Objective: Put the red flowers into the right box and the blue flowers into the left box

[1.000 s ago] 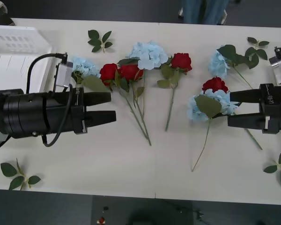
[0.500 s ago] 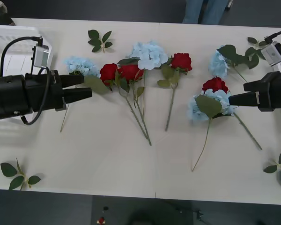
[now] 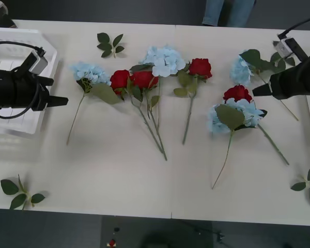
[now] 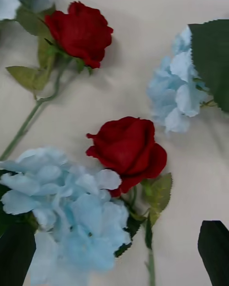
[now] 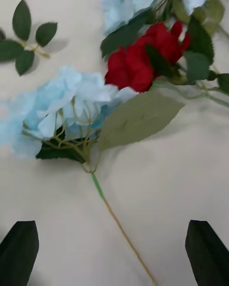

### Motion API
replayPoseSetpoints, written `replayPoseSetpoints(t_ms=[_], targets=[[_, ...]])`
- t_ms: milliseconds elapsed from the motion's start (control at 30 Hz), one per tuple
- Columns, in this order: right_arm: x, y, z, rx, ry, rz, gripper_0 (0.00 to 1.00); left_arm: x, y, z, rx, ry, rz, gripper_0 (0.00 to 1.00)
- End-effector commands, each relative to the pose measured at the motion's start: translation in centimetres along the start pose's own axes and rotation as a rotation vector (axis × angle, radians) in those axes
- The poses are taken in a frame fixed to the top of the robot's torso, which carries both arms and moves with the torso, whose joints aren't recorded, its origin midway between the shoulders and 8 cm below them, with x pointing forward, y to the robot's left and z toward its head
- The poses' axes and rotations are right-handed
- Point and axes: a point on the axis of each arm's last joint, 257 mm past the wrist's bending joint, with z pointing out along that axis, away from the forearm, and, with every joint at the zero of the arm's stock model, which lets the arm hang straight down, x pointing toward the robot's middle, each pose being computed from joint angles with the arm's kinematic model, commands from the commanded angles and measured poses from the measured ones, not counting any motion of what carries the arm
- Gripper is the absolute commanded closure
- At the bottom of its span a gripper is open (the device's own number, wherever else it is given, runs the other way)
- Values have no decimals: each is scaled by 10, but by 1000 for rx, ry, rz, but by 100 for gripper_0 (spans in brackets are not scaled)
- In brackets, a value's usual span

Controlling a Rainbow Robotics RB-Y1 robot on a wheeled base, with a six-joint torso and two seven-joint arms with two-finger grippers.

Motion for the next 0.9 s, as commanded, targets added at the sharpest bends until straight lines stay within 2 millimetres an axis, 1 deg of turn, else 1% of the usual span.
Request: replayPoseSetpoints(t_ms=[33,67,167,233,367,500,700,767,900], targets=[[-24,-27,11,90,-28,3,0,6,9,18,-48,51,-89,11],[-23,-31,14,102,-24,1,0,9,8,22,-55,62,-98,10],[-26,-52,29,167,-24,-10,0,23,6,43,-97,107,-124,11],[-28,-61,39,195,-34,-11,0,28,5,53,-121,130,-142,11],[-31,-78,56,247,-52,-4,0,33,0,69,-152,156,-162,11],[-33,-94,75,315,-55,-30,0,29,-8,88,-181,163,-195,10],[-40,-105,95,376,-67,-19,0,25,-6,99,-235,170,-208,11],[-43,-107,99,390,-71,-16,0,23,-6,102,-244,170,-218,10],[-44,-119,106,449,-65,-11,0,22,-4,105,-273,171,-251,11]])
